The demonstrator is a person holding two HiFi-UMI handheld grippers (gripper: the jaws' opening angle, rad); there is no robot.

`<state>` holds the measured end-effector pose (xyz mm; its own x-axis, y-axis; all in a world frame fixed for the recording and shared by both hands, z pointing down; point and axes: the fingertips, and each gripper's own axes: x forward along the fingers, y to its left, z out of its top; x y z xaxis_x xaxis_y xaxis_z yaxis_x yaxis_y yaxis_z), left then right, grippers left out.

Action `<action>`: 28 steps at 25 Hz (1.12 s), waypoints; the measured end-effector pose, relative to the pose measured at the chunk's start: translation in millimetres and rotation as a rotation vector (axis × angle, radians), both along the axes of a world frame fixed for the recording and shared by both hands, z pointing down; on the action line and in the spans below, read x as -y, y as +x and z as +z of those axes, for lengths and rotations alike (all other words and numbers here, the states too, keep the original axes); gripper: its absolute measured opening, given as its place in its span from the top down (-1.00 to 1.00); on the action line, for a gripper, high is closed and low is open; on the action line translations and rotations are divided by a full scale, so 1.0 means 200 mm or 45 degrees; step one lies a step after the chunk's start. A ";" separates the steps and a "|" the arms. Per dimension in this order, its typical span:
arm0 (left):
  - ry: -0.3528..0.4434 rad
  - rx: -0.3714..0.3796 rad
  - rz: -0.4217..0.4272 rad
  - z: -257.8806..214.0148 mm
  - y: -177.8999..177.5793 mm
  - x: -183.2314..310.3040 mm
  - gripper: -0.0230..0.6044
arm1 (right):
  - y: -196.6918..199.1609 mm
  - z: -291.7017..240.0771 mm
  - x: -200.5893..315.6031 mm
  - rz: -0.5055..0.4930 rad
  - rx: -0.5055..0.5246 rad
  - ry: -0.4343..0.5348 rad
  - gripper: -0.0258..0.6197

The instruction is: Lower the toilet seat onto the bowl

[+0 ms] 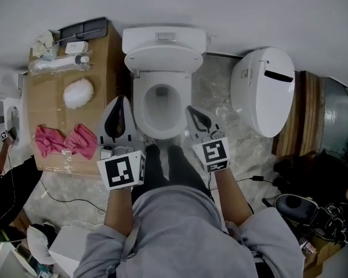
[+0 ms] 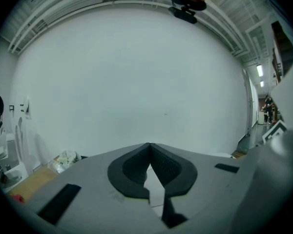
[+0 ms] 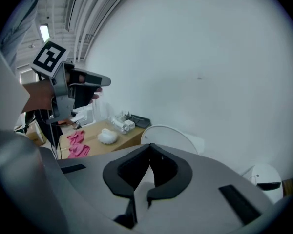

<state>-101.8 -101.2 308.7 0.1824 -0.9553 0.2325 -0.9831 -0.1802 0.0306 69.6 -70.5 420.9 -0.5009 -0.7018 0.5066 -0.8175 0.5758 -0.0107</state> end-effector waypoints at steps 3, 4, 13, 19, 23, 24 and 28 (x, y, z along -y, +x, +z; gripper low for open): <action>0.018 0.002 0.007 -0.05 -0.01 -0.01 0.93 | -0.02 -0.16 0.05 0.011 0.032 0.088 0.92; 0.025 0.003 0.008 -0.07 -0.01 -0.01 0.93 | -0.02 -0.21 0.07 0.015 0.042 0.116 0.92; 0.086 0.002 0.007 -0.21 -0.03 -0.01 0.93 | -0.04 -0.55 0.17 0.039 0.106 0.280 0.92; 0.136 -0.001 0.007 -0.32 -0.03 0.02 0.93 | -0.05 -0.78 0.22 0.049 0.170 0.387 0.92; 0.175 0.001 0.004 -0.40 -0.03 0.03 0.93 | -0.05 -0.92 0.23 0.057 0.219 0.462 0.92; 0.184 -0.001 0.001 -0.42 -0.04 0.03 0.93 | -0.05 -0.95 0.24 0.060 0.232 0.479 0.92; 0.219 -0.008 0.002 -0.49 -0.04 0.05 0.93 | -0.05 -1.07 0.24 0.071 0.258 0.547 0.92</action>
<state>-110.5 -110.8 211.3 0.1849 -0.9807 0.0643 -0.9827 -0.1849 0.0056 59.5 -118.6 207.0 -0.5154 -0.8548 0.0609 -0.8533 0.5184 0.0560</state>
